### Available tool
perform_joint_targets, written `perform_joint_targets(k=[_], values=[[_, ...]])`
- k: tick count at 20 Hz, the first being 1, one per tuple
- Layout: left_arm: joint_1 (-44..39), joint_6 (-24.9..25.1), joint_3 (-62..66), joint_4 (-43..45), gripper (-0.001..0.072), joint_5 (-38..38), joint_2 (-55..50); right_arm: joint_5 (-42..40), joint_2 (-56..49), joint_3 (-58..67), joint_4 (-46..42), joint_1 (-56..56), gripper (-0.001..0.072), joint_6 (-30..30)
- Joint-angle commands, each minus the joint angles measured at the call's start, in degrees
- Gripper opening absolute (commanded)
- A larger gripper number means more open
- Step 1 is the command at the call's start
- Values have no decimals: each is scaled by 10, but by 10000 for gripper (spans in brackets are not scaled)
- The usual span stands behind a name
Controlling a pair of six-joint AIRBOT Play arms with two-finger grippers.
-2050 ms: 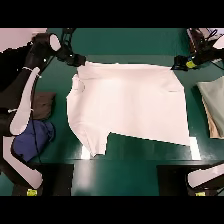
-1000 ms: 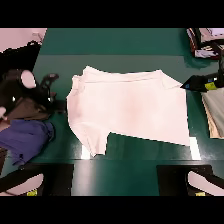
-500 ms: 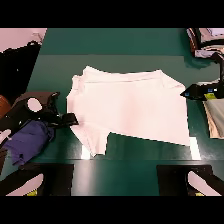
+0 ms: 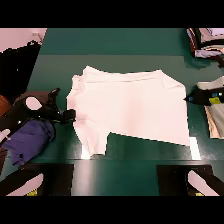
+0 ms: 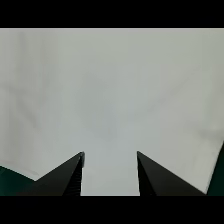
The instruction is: Fold the shirts.
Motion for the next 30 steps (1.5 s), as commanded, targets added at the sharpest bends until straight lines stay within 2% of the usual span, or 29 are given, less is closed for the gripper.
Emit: perform_joint_targets(k=[1, 5, 7, 10, 14, 17, 18, 19, 20, 25, 28, 30], values=[[0, 35, 41, -5, 24, -20, 24, 33, 22, -77, -14, -101, 385, 0], [0, 44, 57, -9, 25, -15, 29, 39, 30, -217, -75, -249, 386, -1], [0, 47, 57, -9, 25, -16, 29, 34, 12, -262, -75, -294, 385, -24], [0, 48, 57, -9, 24, -16, 29, 1, -8, -293, -72, -302, 385, -25], [0, 48, 57, -9, 24, -15, 29, -17, -51, -294, -71, -246, 380, -24], [0, 48, 57, -9, 24, -16, 29, -38, -66, -294, -70, -203, 250, -23], [0, 49, 57, -9, 24, -16, 29, -43, -62, -294, -71, -192, 118, -23], [0, 49, 57, -9, 24, -17, 29, -49, -52, -294, -71, -182, 48, -23], [0, 49, 58, -9, 24, -20, 29, -51, -38, -294, -71, -175, 12, -23], [0, 48, 131, -2, 23, -33, 77, -32, 68, -219, -64, -123, 14, -23], [0, 48, 240, 3, 24, -44, 134, -51, 116, -93, 8, -80, 14, -23], [0, 48, 332, 16, 24, -59, 157, -66, 129, 12, 19, -54, 14, -17]])
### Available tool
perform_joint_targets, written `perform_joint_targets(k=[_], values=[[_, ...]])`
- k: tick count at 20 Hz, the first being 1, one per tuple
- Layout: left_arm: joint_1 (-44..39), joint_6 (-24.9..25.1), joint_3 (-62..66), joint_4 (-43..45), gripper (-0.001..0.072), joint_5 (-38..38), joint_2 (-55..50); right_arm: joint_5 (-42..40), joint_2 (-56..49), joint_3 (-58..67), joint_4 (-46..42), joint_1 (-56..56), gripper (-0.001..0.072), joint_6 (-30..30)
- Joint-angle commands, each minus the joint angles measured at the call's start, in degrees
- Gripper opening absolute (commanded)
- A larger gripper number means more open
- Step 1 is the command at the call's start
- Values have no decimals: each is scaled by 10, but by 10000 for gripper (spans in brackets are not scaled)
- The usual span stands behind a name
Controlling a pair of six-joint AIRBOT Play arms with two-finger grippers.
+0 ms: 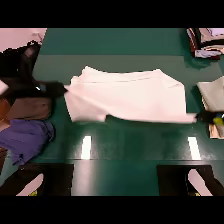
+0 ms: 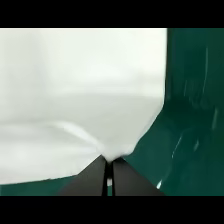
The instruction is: Fold the shirts.
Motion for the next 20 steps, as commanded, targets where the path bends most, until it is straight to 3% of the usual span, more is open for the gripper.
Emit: perform_joint_targets(k=[1, 6, 11, 16, 20], values=[[0, 0, 151, 13, 24, -26, 40, -16, 36, 170, 34, 42, 14, 7], [0, -1, 420, 13, 24, -31, 44, -12, 40, 438, 32, 23, 14, 9], [0, -18, 583, 16, 23, 16, 44, -4, 25, 600, 31, -30, 14, 10], [0, -33, 535, 62, 23, 12, 29, 66, -73, 709, 37, -37, 14, 46], [0, -57, 431, 93, 23, -28, -58, 112, -174, 645, 30, 11, 14, 49]])
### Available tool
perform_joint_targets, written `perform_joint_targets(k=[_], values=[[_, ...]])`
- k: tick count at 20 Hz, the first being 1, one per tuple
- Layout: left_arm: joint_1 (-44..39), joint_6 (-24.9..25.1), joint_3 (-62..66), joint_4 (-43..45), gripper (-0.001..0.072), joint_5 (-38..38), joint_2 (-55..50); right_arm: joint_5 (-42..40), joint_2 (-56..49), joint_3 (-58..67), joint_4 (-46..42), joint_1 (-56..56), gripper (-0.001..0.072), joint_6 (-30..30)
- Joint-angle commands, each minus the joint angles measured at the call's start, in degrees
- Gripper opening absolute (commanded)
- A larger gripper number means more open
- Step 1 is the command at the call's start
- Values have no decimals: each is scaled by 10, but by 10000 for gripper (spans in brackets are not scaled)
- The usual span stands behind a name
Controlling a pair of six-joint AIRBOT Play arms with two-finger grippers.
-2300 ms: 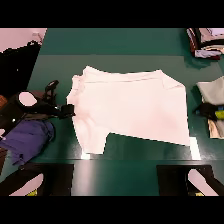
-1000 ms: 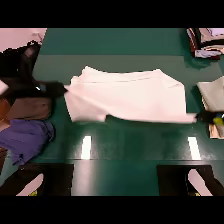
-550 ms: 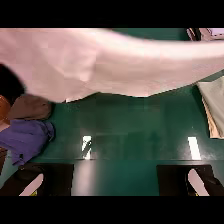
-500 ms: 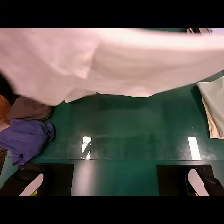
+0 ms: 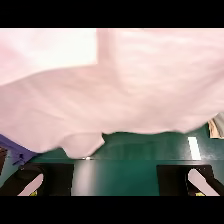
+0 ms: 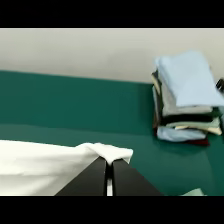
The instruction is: Fold the shirts.
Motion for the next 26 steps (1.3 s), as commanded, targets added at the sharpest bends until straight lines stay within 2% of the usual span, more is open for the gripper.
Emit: perform_joint_targets(k=[1, 5, 7, 11, 13, 15, 17, 21, 23, 26], values=[[0, -12, -69, 25, 23, -46, -86, 40, -90, -56, -5, 40, 14, 8], [0, 12, -98, 25, 24, -103, -259, 51, -216, -162, -4, 78, 14, 9], [0, 13, -98, 25, 24, -96, -343, 37, -274, -187, -4, 88, 14, 9], [0, 35, -98, 24, 24, 28, -452, -31, -391, -143, -2, 94, 14, 9], [0, 36, -98, 24, 24, 99, -468, -49, -435, -90, 2, 95, 14, 10], [0, 38, -96, 25, 24, 138, -468, -40, -461, -42, 0, 101, 14, 9], [0, 50, -87, 26, 24, 105, -467, -32, -461, -24, -5, 102, 14, 7], [3, 118, -104, 40, 23, -64, -466, 23, -438, -33, -66, 109, 14, 7], [3, 116, -142, 56, 23, -96, -466, 28, -416, -79, -89, 116, 13, 6], [3, 110, -193, 73, 23, -87, -466, 0, -381, -184, -93, 123, 13, 4]])
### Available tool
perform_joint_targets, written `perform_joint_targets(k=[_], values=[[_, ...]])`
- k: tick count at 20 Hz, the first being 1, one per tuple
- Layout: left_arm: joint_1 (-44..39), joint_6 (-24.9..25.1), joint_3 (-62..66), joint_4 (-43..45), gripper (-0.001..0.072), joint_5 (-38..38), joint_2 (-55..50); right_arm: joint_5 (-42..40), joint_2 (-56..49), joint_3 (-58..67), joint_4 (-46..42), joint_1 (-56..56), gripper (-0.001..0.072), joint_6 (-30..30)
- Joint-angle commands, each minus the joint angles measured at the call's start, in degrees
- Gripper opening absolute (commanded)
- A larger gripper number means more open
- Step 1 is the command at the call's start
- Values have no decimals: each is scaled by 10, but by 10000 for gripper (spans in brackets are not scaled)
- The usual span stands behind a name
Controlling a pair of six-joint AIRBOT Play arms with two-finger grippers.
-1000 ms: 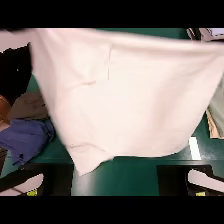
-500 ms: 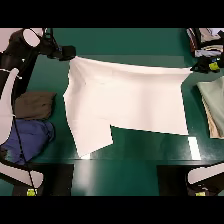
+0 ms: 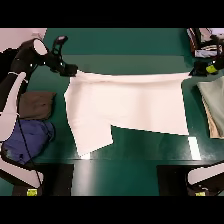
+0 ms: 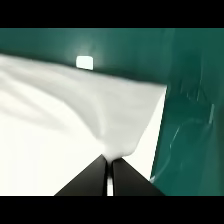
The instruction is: Fold the shirts.
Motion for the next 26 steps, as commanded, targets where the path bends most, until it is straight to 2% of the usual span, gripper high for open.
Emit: perform_joint_targets(k=[1, 3, 4, 5, 6, 7, 11, 13, 20, 23, 26], values=[[0, 6, -50, 22, 24, -18, -1, -26, 35, -103, -19, 7, 14, -2], [0, 6, -62, 22, 26, -6, -2, -57, 50, -156, -17, 13, 14, -2], [0, 1, -63, 24, 84, -3, -2, -67, 55, -176, -16, 15, 14, -2], [0, -19, -63, 24, 389, 1, -2, -71, 61, -193, -13, 15, 21, -1], [0, -45, -63, 31, 534, -1, -2, -70, 64, -204, -13, 16, 174, -1], [1, -59, -63, 35, 538, -12, -1, -66, 67, -209, -14, 16, 412, 0], [0, -47, -73, 39, 538, -112, 39, -26, 112, -219, -14, -5, 419, -1], [0, -49, -125, 41, 537, -120, 97, -27, 171, -263, -14, -24, 419, -1], [0, -82, -477, -46, 538, -50, 326, -61, 338, -418, -14, -62, 418, -3], [0, -88, -570, -79, 538, -16, 373, -68, 367, -449, -14, -61, 417, -3], [0, -87, -611, -111, 538, 17, 377, -63, 369, -449, -14, -61, 407, -3]])
